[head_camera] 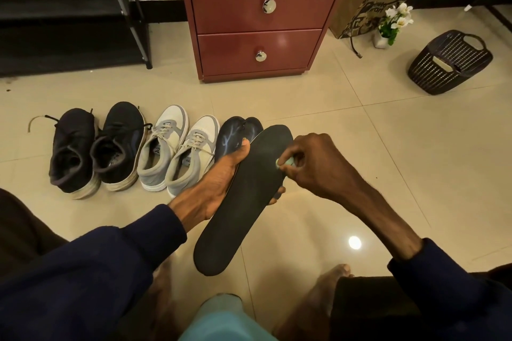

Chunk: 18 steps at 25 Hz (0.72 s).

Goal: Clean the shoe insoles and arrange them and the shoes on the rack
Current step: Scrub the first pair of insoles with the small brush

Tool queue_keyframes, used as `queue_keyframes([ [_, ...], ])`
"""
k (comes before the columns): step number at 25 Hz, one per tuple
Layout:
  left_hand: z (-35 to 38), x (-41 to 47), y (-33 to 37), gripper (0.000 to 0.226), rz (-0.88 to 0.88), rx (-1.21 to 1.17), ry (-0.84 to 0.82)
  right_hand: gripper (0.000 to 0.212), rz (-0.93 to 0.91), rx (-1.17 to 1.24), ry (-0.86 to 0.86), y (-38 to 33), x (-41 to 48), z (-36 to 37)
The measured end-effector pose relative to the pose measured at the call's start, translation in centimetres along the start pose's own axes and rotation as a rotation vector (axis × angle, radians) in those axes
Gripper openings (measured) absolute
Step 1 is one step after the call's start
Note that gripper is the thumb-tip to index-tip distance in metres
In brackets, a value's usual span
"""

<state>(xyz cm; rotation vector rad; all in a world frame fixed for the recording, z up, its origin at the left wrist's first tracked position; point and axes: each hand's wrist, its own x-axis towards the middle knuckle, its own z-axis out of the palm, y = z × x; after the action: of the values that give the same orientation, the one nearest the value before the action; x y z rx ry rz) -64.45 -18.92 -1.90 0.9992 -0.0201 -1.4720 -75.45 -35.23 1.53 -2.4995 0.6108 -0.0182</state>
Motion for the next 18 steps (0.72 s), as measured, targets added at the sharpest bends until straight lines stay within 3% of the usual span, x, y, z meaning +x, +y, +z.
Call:
queue_keyframes([
  [2,-0.1,0.0,0.0,0.069,0.008,-0.009,0.005,0.006,0.006,-0.002,-0.073,-0.1,0.1,0.0],
  [6,0.0,0.1,0.2,0.072,0.007,-0.029,-0.050,0.010,-0.004,-0.088,0.244,1.4,0.7,-0.7],
  [11,-0.4,0.3,-0.2,0.070,-0.004,-0.011,0.006,0.005,0.020,-0.016,-0.134,0.6,0.4,-0.6],
  [16,-0.3,0.4,-0.2,0.072,-0.006,-0.003,-0.027,0.015,0.014,-0.108,0.324,1.3,1.1,0.0],
  [18,-0.2,0.4,-0.4,0.069,-0.014,-0.007,-0.008,0.014,-0.018,-0.069,0.299,0.4,0.6,1.0],
])
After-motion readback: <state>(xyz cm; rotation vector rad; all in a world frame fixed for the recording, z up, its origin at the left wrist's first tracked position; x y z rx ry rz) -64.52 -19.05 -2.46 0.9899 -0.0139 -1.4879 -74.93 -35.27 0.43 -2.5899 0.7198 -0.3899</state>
